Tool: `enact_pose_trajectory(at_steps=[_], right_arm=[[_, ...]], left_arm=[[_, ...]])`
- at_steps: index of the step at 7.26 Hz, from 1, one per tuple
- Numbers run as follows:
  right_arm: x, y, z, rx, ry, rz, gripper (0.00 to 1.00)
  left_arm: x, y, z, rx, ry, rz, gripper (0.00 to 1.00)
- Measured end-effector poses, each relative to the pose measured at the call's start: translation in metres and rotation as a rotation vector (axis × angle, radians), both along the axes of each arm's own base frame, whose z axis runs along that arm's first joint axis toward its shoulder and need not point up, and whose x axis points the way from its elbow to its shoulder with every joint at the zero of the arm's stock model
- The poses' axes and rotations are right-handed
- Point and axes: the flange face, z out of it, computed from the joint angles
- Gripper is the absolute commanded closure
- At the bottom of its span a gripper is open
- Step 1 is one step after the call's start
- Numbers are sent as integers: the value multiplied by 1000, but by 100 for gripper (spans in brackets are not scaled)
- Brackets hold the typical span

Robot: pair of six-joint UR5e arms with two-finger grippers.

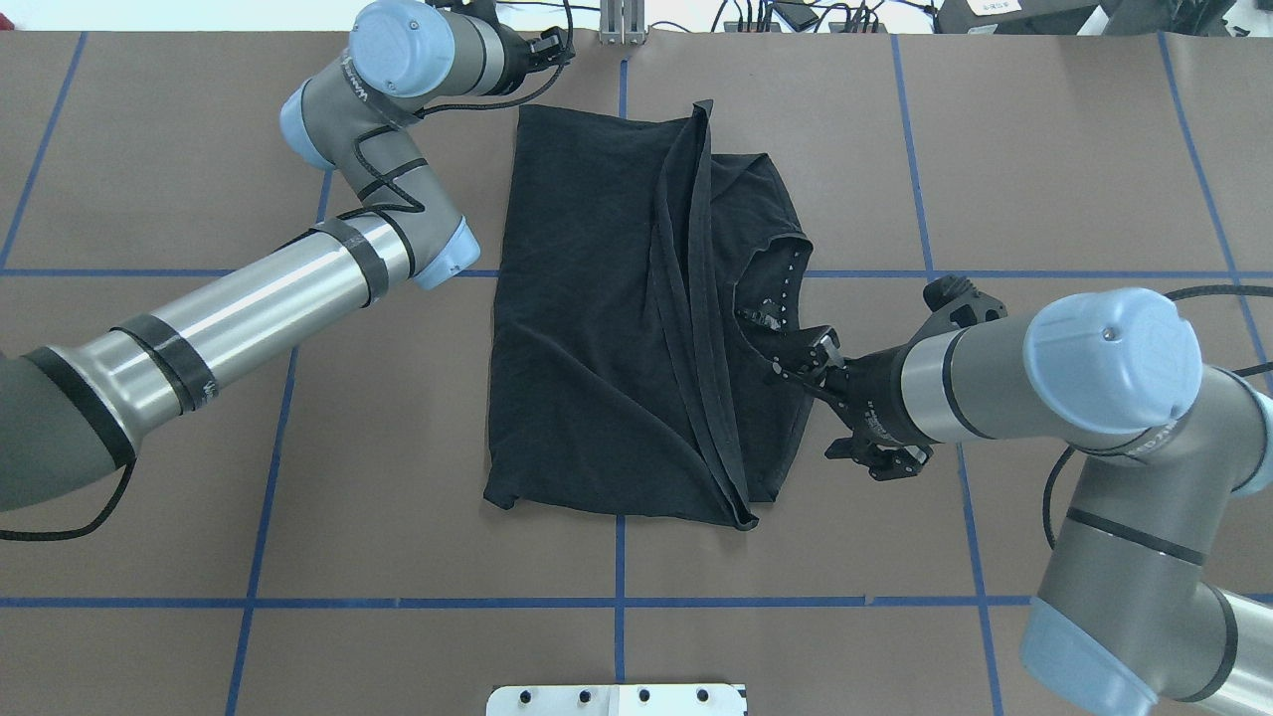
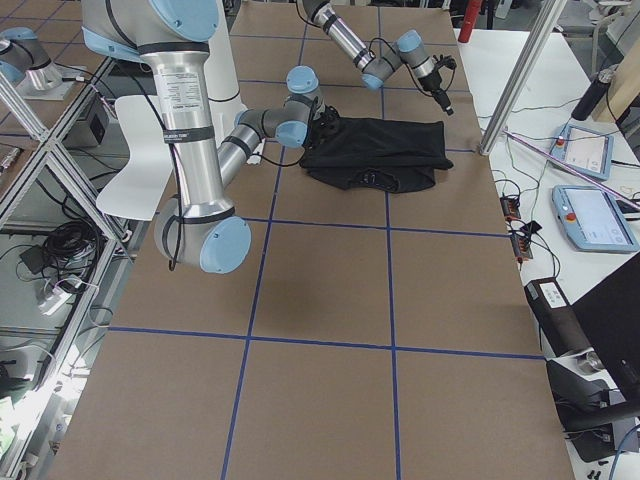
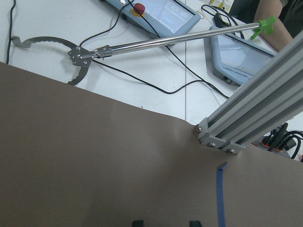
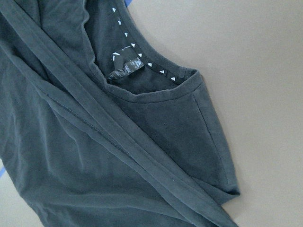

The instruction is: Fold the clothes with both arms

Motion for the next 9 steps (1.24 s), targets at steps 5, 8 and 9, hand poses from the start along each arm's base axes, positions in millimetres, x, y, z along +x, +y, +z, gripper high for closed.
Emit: enact_pose_trajectory(at_steps=[5, 8, 9], right_arm=[[-72, 33, -4, 631, 324, -513, 33], [-117, 29, 0, 868, 427, -722, 40], [-135, 24, 0, 886, 442, -749, 40]], left_arm=[[-106, 124, 61, 28, 89, 140, 0], [-121, 143, 79, 11, 90, 140, 0], [-121, 144, 82, 5, 88, 138, 0]])
